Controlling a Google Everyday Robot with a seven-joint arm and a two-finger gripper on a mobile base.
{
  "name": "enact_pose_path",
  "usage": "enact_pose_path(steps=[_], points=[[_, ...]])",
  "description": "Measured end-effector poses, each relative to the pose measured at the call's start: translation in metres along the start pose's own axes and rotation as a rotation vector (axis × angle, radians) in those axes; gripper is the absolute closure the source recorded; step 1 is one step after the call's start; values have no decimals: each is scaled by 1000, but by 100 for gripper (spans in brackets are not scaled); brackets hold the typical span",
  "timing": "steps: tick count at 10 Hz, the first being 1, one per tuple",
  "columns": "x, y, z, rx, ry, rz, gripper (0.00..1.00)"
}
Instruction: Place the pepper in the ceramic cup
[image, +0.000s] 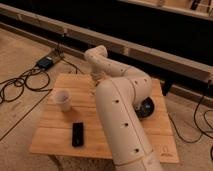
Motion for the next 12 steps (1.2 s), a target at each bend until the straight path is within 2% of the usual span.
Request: enact_pose_path(steps=[3, 6, 8, 10, 12], points=[[-3, 1, 4, -24, 18, -5, 65], [-2, -1, -2, -28, 31, 1, 94], [-1, -1, -15, -21, 26, 2, 100], [-4, 6, -35, -19, -9, -6, 100], [-5, 23, -63, -27, -76, -21, 100]])
